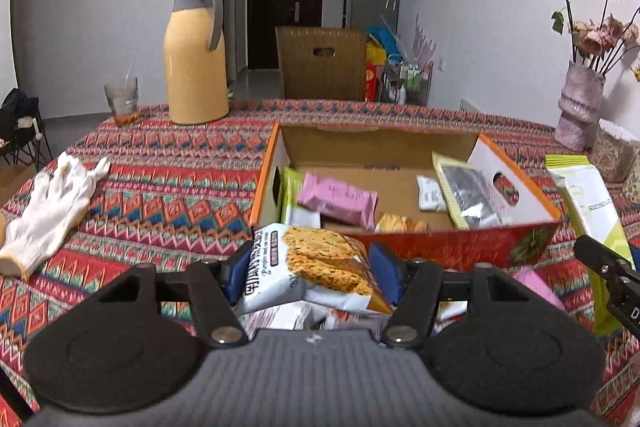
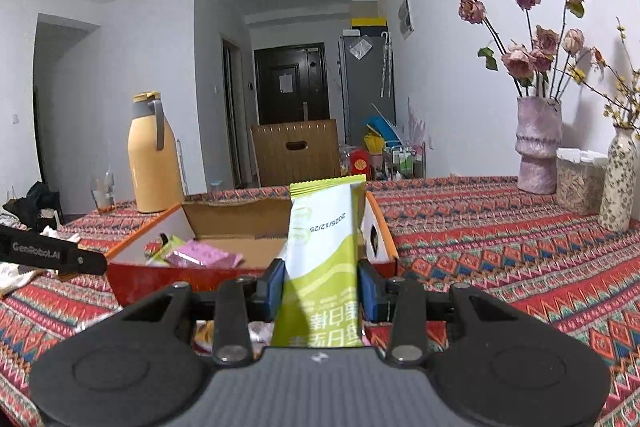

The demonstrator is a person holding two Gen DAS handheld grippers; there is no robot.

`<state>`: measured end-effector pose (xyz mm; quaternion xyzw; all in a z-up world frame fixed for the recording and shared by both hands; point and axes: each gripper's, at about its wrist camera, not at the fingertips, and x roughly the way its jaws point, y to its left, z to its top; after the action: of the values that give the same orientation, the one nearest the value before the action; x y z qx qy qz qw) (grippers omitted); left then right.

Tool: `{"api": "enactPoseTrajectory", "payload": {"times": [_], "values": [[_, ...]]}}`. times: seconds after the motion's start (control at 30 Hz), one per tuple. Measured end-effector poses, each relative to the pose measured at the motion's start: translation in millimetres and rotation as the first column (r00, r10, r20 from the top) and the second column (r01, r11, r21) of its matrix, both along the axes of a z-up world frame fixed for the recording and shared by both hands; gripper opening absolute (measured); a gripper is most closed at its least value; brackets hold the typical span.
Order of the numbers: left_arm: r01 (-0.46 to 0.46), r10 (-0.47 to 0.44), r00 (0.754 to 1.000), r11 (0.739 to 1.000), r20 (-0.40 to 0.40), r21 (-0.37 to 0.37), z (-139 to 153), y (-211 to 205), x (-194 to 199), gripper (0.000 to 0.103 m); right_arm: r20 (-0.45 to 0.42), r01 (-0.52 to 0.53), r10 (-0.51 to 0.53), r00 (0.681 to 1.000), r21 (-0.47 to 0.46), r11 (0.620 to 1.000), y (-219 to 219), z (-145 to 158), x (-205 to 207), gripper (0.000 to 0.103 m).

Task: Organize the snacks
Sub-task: 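Carry both packets over the box and open both grippers to release them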

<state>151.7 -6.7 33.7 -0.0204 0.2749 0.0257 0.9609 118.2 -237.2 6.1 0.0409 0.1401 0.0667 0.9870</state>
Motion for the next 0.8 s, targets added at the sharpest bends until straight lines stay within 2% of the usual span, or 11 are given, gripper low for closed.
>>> {"api": "enactPoseTrajectory", "payload": {"times": [0.33, 0.8], "values": [[-0.001, 0.001, 0.999, 1.000, 0.041, -0.006, 17.8, -3.7, 39.1, 0.063, 0.034, -0.033, 0.033, 0.999, -0.004, 0.999, 14.6, 21.8, 45.2, 0.037], [-0.016, 0.015, 0.998, 1.000, 0.066, 0.006, 20.1, -12.0, 100.0, 0.063, -0.006, -0.057, 0.057, 0.998, 0.008, 0.998, 24.6, 27.2, 130.8, 0.037]]}}
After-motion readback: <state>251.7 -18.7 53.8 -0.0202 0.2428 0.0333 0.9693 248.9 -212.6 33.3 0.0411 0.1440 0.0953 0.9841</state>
